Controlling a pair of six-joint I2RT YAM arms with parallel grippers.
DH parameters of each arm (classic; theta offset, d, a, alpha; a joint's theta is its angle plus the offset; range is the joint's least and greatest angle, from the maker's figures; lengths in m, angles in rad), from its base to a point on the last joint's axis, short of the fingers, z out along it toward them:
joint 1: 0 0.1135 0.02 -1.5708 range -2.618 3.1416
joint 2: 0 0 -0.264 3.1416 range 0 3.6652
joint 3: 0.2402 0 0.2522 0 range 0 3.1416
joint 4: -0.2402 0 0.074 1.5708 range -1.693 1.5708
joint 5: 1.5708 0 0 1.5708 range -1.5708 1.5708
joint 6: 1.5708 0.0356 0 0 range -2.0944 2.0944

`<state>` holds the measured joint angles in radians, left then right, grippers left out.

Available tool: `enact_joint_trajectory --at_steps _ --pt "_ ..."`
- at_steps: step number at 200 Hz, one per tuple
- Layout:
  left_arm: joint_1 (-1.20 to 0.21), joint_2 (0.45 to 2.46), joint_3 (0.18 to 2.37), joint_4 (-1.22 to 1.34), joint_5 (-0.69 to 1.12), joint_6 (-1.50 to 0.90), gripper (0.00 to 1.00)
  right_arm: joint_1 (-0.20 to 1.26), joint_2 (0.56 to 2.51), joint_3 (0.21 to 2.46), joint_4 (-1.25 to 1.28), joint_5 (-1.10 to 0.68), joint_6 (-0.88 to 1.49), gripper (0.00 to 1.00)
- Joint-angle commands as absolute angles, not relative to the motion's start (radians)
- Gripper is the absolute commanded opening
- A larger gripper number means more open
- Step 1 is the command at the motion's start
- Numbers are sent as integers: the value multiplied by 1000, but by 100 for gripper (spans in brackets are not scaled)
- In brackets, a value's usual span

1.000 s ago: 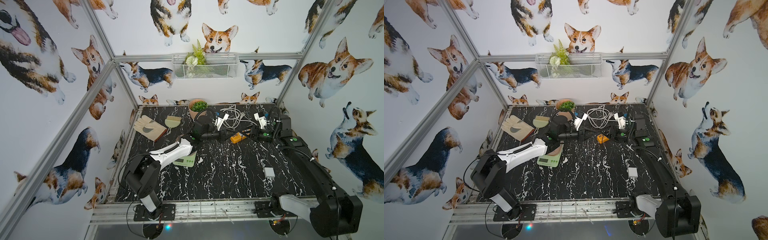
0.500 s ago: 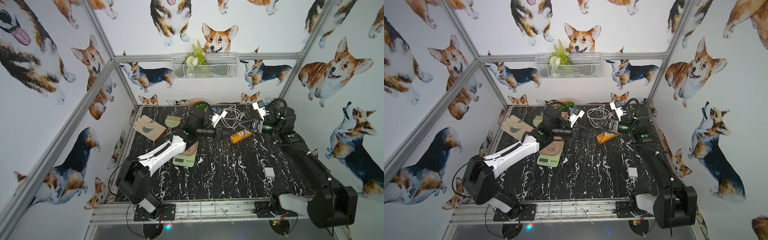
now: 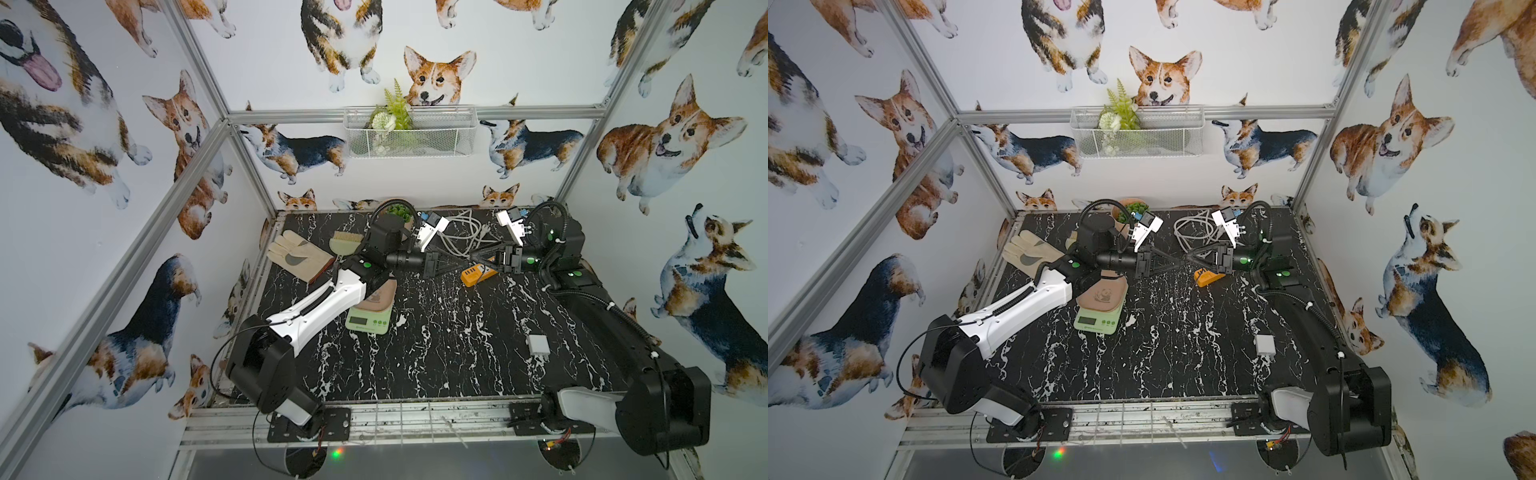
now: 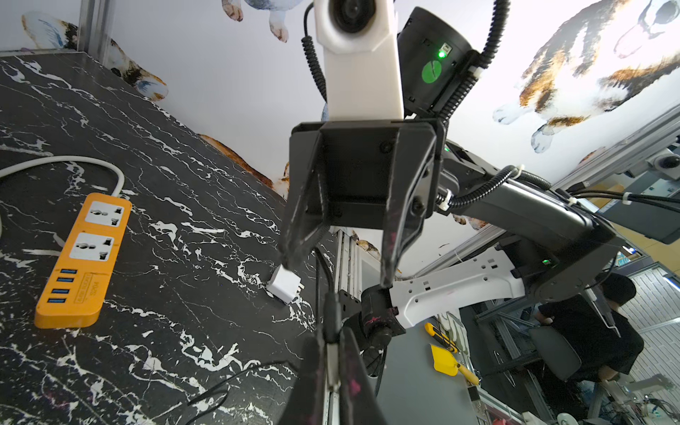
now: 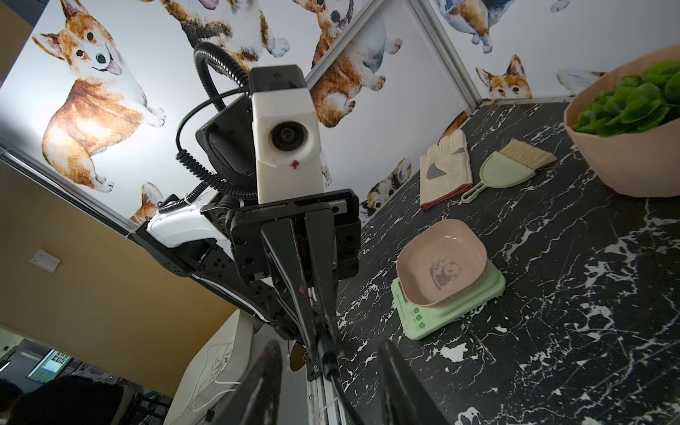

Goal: Charge the electronic scale
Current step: Pick up the charging cable from the center of the board.

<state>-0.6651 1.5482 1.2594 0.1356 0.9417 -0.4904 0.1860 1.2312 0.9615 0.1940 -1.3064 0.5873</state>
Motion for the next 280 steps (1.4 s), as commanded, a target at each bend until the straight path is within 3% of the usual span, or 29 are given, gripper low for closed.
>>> enact_joint_trajectory --at_steps 1,51,103,189,224,236,257,280 --pt "-660 1543 1273 146 963 -492 4 207 1245 988 130 -1339 515 44" --pt "-655 1544 1276 147 958 -494 4 215 1244 990 101 -1343 487 35" --pt "-656 1545 1276 159 956 -504 4 216 1256 992 95 -1341 481 18" --pt "-657 1562 1276 158 964 -508 4 227 1265 995 97 -1345 491 14" --pt "-657 1569 1275 159 964 -507 4 227 1270 997 95 -1339 492 4" --pt "-657 1571 1276 160 962 -507 12 226 1272 1002 92 -1336 491 0" --pt "-656 1558 1266 149 929 -486 42 215 1272 1007 92 -1322 501 0" --pt "-663 1518 1257 60 833 -391 54 156 1262 1024 59 -1267 505 0"
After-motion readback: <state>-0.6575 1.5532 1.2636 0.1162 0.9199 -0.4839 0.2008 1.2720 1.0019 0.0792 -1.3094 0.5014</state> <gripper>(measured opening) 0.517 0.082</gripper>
